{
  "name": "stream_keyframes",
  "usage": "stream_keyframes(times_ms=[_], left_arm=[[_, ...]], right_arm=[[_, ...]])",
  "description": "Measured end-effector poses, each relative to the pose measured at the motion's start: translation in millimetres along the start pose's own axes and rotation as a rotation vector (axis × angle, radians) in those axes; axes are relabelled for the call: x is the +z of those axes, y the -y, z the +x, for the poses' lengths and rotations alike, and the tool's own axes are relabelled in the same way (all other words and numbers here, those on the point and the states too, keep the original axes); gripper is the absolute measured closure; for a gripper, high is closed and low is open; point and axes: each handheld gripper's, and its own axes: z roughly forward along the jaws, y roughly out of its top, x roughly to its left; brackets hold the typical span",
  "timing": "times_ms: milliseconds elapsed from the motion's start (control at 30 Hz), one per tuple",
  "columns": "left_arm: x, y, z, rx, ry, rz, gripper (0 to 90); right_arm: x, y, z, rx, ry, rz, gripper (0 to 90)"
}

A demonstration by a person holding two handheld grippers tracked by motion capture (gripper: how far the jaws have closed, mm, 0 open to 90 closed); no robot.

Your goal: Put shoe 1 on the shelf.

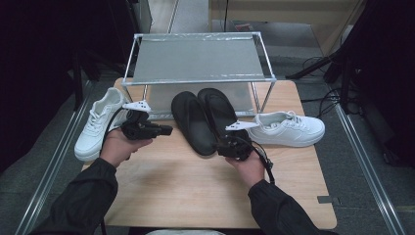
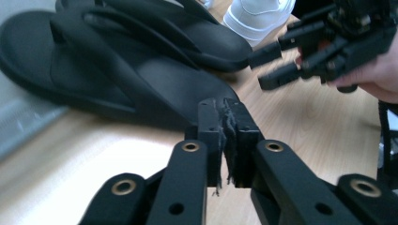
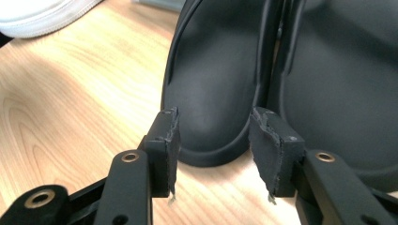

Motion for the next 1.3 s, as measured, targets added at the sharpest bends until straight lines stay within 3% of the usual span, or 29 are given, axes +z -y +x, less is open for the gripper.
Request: stream_keyframes(times_ms=[133,233,367,400,433,633,767,800,1000,1100,1300], left_arm=[[5.2,-23.2,11.0,-0.002,0.001,0.022,90.0],[7.8,-34.7,15.4,0.016,-0.001,0.024,90.0],[9.5,-68.5,25.5,0.056,-0.020,0.020,90.0],[9.5,-68.5,25.5,0.056,-0.020,0.020,90.0],[8.9,-78.7,27.9,0.059,-0.026,0.022,90.0],[7.5,-108.4,33.1,0.093,-0.045,0.004,90.0],[6.5,-118.6,38.3,0.100,-0.052,0.002,90.0],[7.8,-127.8,43.8,0.091,-0.065,0.009,90.0],[12.6,-140.2,58.4,0.093,-0.110,0.013,90.0],[12.9,-140.9,70.4,0.058,-0.123,-0.005,90.0],[20.0,-139.0,78.8,0.085,-0.154,0.026,90.0]], right_arm=[[3.2,7.9,1.1,0.023,-0.020,0.011,61.0],[4.5,11.0,1.6,0.039,-0.024,0.018,61.6],[4.6,16.5,2.0,0.041,-0.005,0.014,68.5],[4.6,16.5,2.0,0.041,-0.005,0.014,68.5],[3.6,17.9,1.2,0.045,0.002,0.007,76.0],[6.9,21.6,0.5,0.052,-0.014,0.038,90.0],[7.4,24.1,0.5,0.044,-0.007,0.036,90.0],[9.8,25.8,-0.3,0.039,-0.004,0.045,90.0],[18.7,29.8,0.8,0.008,0.004,0.073,90.0],[20.6,29.7,-0.6,0.012,0.004,0.075,90.0],[21.9,28.7,-3.5,0.018,0.021,0.065,89.9]])
